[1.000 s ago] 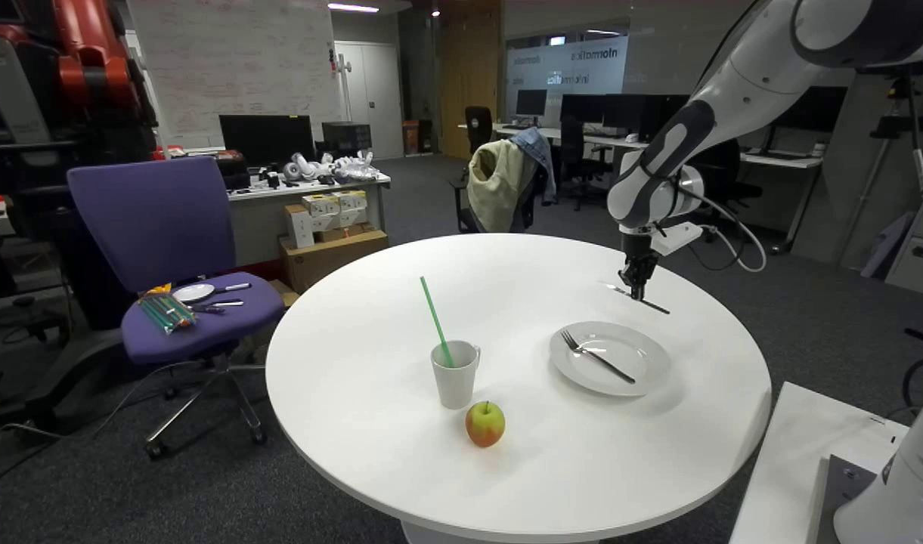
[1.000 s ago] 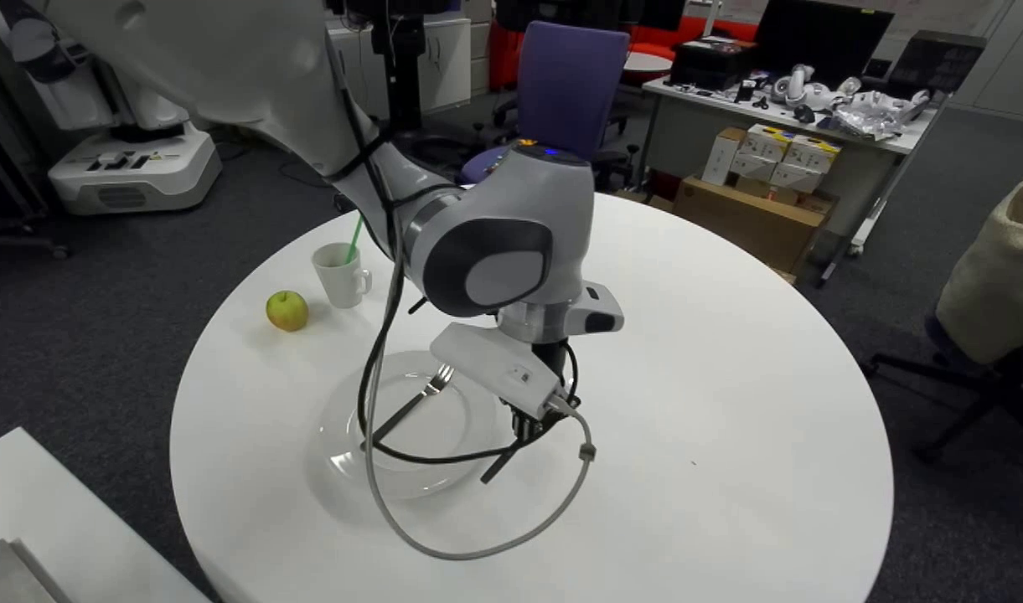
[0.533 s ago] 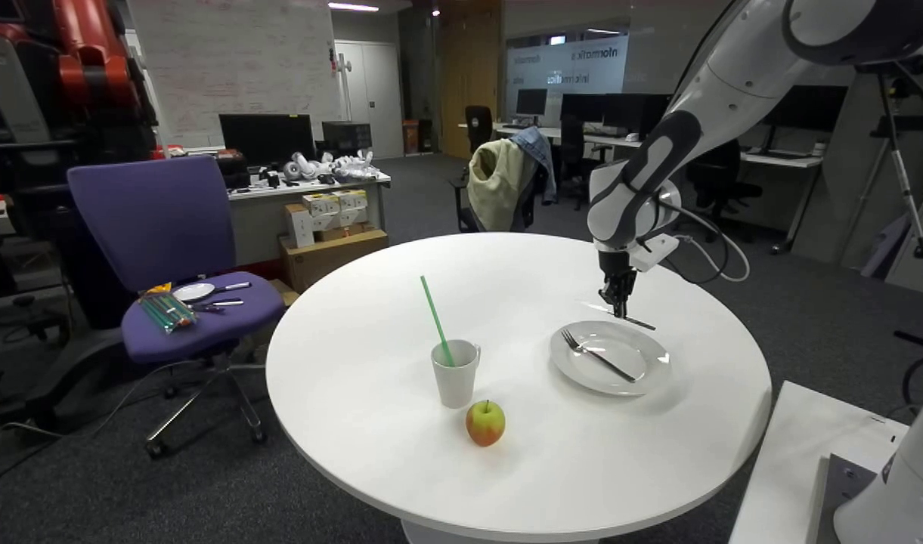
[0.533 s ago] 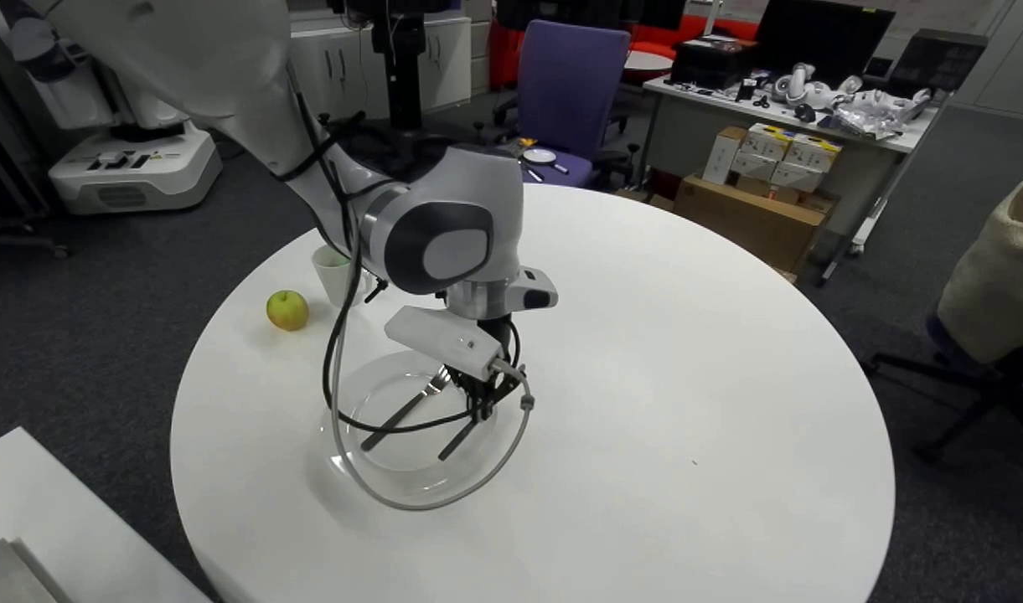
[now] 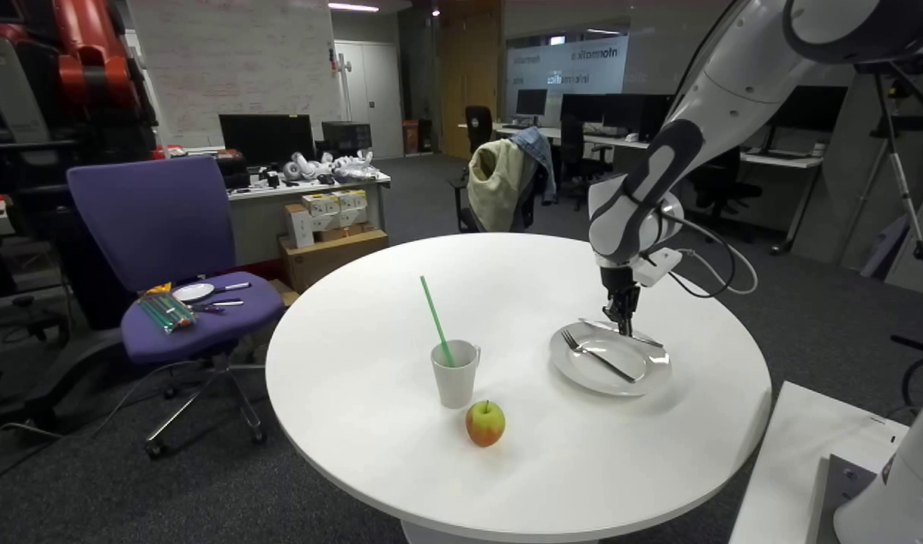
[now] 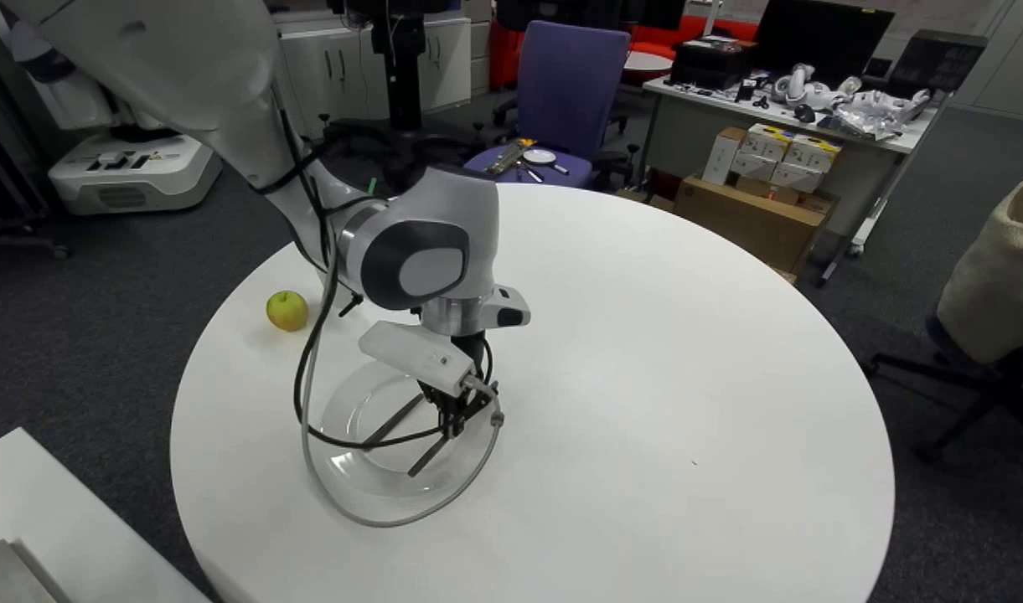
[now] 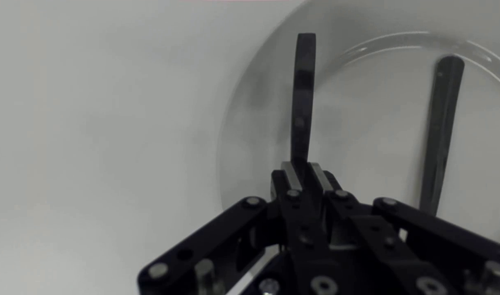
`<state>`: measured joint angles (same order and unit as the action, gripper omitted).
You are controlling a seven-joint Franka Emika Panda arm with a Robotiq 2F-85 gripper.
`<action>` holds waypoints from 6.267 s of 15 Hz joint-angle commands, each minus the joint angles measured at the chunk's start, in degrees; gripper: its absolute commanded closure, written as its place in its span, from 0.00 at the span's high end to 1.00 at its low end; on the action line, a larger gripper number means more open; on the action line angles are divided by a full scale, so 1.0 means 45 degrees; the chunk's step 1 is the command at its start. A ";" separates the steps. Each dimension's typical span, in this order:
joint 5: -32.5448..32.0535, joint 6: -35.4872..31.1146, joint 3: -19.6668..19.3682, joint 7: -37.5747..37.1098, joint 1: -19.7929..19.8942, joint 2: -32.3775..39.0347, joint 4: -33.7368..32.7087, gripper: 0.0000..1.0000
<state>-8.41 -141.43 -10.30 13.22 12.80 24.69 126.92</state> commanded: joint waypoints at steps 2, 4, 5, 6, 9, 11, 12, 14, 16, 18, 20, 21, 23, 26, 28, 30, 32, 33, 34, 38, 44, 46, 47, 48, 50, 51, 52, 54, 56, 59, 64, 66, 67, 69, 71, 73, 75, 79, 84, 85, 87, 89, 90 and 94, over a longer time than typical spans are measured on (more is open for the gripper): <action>0.0063 -0.0790 -0.0095 0.0252 0.0342 -0.1378 0.1795 0.02; 0.0135 -0.1015 -0.0166 0.0307 0.0482 -0.1775 0.2241 0.02; 0.0189 -0.1105 -0.0202 0.0318 0.0542 -0.1991 0.2421 0.02; 0.0206 -0.1187 -0.0247 0.0349 0.0606 -0.2227 0.2633 0.02; 0.0328 -0.1415 -0.0368 0.0433 0.0801 -0.3055 0.3175 0.02; 0.0381 -0.1376 -0.0461 0.0541 0.0883 -0.3548 0.3407 0.02; 0.0409 -0.1356 -0.0511 0.0609 0.0917 -0.3758 0.3498 0.02; 0.0437 -0.1271 -0.0575 0.0766 0.0975 -0.4095 0.3607 0.02; 0.0445 -0.1163 -0.0637 0.0966 0.0971 -0.4302 0.3607 0.02; 0.0376 -0.1145 -0.0705 0.1027 0.0929 -0.4353 0.3539 0.02; 0.0397 -0.0975 -0.0715 0.1210 0.0922 -0.4305 0.3386 0.02; 0.0463 -0.0946 -0.0662 0.1281 0.0887 -0.4160 0.3282 0.02; 0.1266 -0.1504 0.0320 0.0201 0.0014 -0.1965 0.1936 0.02; 0.1849 -0.1305 0.1183 -0.0020 -0.0448 -0.0426 0.0534 0.02; 0.1823 -0.1196 0.1506 -0.0325 -0.0758 0.0564 -0.0427 0.02; 0.1724 -0.1159 0.1638 -0.0426 -0.0866 0.1241 -0.1145 0.02; 0.1649 -0.1083 0.1563 -0.0427 -0.0835 0.1258 -0.1569 0.02; 0.1668 -0.1154 0.1548 -0.0417 -0.0792 0.1203 -0.1690 0.02; 0.1670 -0.1196 0.1478 -0.0277 -0.0641 0.0667 -0.1292 0.02; 0.1731 -0.1236 0.1302 -0.0063 -0.0278 0.0049 -0.1000 0.02; 0.1599 -0.0974 0.0955 -0.0262 -0.0088 -0.1108 -0.0456 0.02; 0.1533 -0.0713 0.0770 -0.0296 -0.0082 -0.1162 -0.0430 0.02; 0.1482 -0.0518 0.0680 -0.0302 -0.0082 -0.1125 -0.0452 0.02; 0.1433 -0.0385 0.0577 -0.0370 -0.0094 -0.1051 -0.0460 0.02; 0.1455 0.0193 0.0425 -0.0238 0.0025 -0.1010 -0.0443 0.02; 0.1470 0.0439 0.0364 -0.0263 0.0032 -0.0869 -0.0512 0.02; 0.1432 0.0669 0.0281 -0.0286 0.0035 -0.0797 -0.0521 0.02; 0.1395 0.0885 0.0186 -0.0390 0.0014 -0.0557 -0.0575 0.02; 0.1329 0.0875 0.0122 -0.0471 -0.0002 -0.0332 -0.0581 0.02; 0.1147 0.0509 0.0093 -0.0662 -0.0097 0.0076 -0.0534 0.02; 0.0675 0.0236 0.0089 -0.1022 -0.0399 0.0861 -0.0656 0.02; 0.0457 0.0183 0.0092 -0.1233 -0.0544 0.0954 -0.0762 0.02; 0.0437 0.0203 0.0148 -0.1361 -0.0649 0.1159 -0.0980 0.02; 0.0183 0.0149 0.0044 -0.1405 -0.0744 0.0906 -0.0714 0.02; -0.0042 0.0170 0.0009 -0.1474 -0.0816 0.0865 -0.0685 0.02; -0.0172 0.0159 0.0007 -0.1523 -0.0855 0.0863 -0.0659 0.02; -0.0280 0.0173 0.0012 -0.1524 -0.0878 0.0887 -0.0667 0.02; -0.0451 0.0202 0.0053 -0.1548 -0.0966 0.0988 -0.0752 0.02; -0.0491 0.0207 0.0103 -0.1593 -0.1107 0.1189 -0.0914 0.02; -0.0458 0.0238 0.0141 -0.1638 -0.1161 0.1331 -0.1068 0.02; -0.0431 0.0268 0.0168 -0.1692 -0.1237 0.1492 -0.1247 0.02; -0.0414 0.0292 0.0187 -0.1722 -0.1294 0.1571 -0.1351 0.02; -0.0410 0.0304 0.0188 -0.1708 -0.1305 0.1567 -0.1361 0.02; -0.0434 0.0372 0.0097 -0.1524 -0.1181 0.1221 -0.1001 0.51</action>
<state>-8.93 -139.58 -9.52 7.55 7.34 30.27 122.15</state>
